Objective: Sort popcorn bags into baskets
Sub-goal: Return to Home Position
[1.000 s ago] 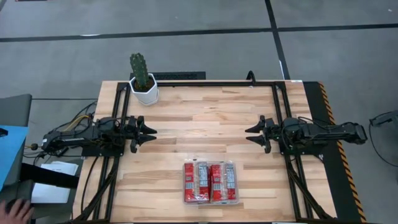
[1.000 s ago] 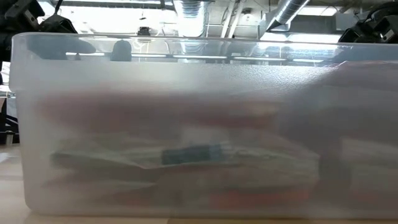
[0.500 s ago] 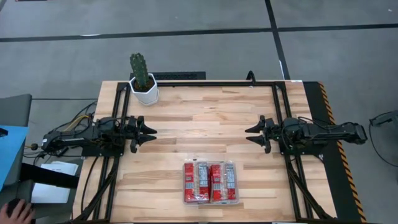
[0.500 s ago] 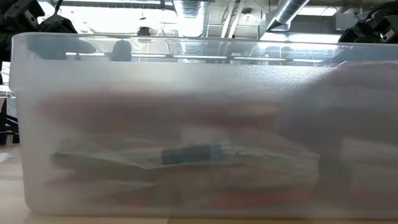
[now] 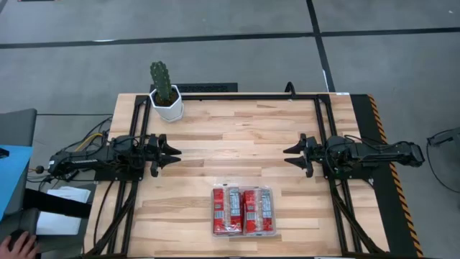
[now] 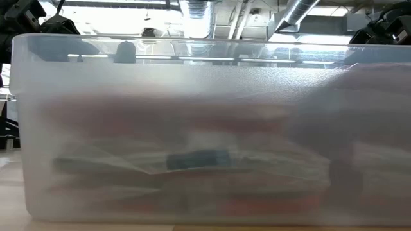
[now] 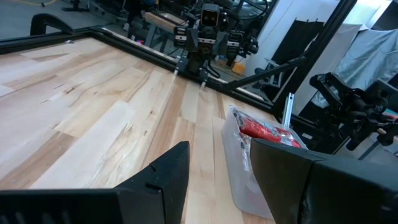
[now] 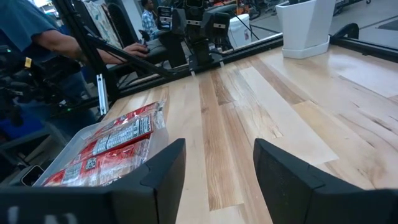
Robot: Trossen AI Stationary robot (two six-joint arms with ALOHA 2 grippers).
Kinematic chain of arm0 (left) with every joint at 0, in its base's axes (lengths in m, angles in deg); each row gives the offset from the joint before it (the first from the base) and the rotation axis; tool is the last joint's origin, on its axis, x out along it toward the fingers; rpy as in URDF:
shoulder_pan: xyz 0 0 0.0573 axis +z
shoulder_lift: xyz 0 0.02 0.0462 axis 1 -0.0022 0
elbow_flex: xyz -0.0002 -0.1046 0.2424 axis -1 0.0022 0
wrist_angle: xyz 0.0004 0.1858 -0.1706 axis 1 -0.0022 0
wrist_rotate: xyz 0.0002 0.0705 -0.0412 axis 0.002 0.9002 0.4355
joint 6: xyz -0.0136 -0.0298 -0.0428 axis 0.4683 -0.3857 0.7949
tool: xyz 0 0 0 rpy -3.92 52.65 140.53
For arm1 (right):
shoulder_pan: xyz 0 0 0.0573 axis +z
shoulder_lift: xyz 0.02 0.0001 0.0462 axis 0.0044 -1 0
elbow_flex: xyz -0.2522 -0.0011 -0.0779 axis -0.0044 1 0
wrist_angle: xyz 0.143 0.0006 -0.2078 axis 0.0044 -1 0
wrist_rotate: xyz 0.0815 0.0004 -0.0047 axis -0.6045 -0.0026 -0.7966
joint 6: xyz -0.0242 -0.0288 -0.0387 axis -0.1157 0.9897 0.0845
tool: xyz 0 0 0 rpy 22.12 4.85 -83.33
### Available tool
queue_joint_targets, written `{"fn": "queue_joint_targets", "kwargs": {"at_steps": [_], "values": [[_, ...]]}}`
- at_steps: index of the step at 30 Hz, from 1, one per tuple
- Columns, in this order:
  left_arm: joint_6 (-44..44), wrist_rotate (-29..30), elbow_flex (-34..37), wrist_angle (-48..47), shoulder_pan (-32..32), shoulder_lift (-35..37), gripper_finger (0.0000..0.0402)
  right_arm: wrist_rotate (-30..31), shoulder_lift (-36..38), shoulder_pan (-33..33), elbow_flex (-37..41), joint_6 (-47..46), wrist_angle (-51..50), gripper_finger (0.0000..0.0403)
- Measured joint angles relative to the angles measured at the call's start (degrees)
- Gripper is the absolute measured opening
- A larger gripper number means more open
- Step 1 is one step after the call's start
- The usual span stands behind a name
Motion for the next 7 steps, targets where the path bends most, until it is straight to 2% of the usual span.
{"fn": "queue_joint_targets", "kwargs": {"at_steps": [7], "values": [[0.0,0.0,0.0,0.0,0.0,0.0,0.0158,0.0,0.0,0.0,0.0,0.0,0.0,0.0209]]}}
